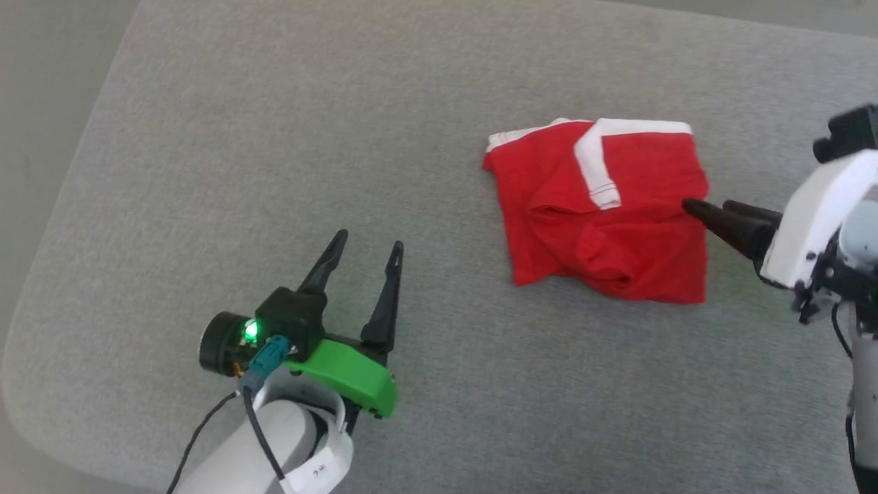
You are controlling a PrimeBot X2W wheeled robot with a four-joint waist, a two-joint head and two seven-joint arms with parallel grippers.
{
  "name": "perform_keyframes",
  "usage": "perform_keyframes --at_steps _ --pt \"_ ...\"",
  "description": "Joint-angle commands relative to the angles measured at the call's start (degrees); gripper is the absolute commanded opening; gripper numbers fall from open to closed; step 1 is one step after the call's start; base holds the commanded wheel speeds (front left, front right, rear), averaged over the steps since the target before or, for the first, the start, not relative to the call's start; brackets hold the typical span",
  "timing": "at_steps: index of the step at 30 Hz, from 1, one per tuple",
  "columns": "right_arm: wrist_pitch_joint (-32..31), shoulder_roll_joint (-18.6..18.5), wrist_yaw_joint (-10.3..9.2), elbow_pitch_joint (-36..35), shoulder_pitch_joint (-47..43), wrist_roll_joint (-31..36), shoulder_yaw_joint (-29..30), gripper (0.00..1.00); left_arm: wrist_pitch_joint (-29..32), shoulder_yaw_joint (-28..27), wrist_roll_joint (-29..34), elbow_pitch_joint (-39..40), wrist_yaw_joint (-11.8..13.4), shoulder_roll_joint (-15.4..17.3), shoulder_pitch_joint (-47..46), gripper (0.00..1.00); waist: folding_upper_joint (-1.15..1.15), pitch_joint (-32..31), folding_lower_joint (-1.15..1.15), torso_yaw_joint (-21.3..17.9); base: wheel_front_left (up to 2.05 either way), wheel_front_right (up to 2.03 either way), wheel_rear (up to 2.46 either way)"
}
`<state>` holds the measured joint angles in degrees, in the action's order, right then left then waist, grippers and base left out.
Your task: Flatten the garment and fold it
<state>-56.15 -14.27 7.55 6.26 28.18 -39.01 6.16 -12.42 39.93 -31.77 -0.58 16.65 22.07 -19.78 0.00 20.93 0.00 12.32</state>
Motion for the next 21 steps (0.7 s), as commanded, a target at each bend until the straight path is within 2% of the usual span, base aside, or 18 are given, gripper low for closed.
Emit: perform_keyframes --at_steps 1,5,11,12,13,21 --pt "-1.16 0.43 -0.06 1.16 1.33 1.01 0.03 1.00 -0.42 0.13 0.04 -0.19 -0.20 -0.43 -0.98 1.00 0.00 1.52 0.00 1.72 0.00 0.00 0.00" --pt "-2.76 0.87 -0.06 3.73 2.66 3.55 -0.82 1.00 -0.72 0.47 0.00 -0.81 -0.52 -1.26 -1.36 1.00 0.00 2.37 0.00 3.15 0.00 0.00 0.00" --pt "-1.96 1.59 -0.06 5.96 1.83 5.74 -2.09 1.00 -1.13 0.84 -0.08 -1.95 -0.86 -2.49 -1.84 1.00 0.00 2.81 0.00 4.93 0.00 0.00 0.00" --pt "-1.69 1.53 -0.06 6.05 1.59 5.96 -2.50 0.45 -1.19 0.85 -0.10 -2.10 -0.90 -2.59 -1.85 1.00 0.00 2.80 0.00 5.06 0.00 0.00 0.00" --pt "-1.32 1.39 -0.06 6.14 1.27 6.15 -2.97 0.00 -1.25 0.88 -0.12 -2.28 -0.94 -2.70 -1.86 1.00 0.00 2.77 0.00 5.22 0.00 0.00 0.00" --pt "3.10 -1.94 -0.06 5.49 0.23 6.08 -7.38 0.00 -1.53 1.05 -0.47 -3.81 -1.21 -2.90 -1.26 1.00 0.00 0.26 0.00 4.45 0.00 0.00 0.00"
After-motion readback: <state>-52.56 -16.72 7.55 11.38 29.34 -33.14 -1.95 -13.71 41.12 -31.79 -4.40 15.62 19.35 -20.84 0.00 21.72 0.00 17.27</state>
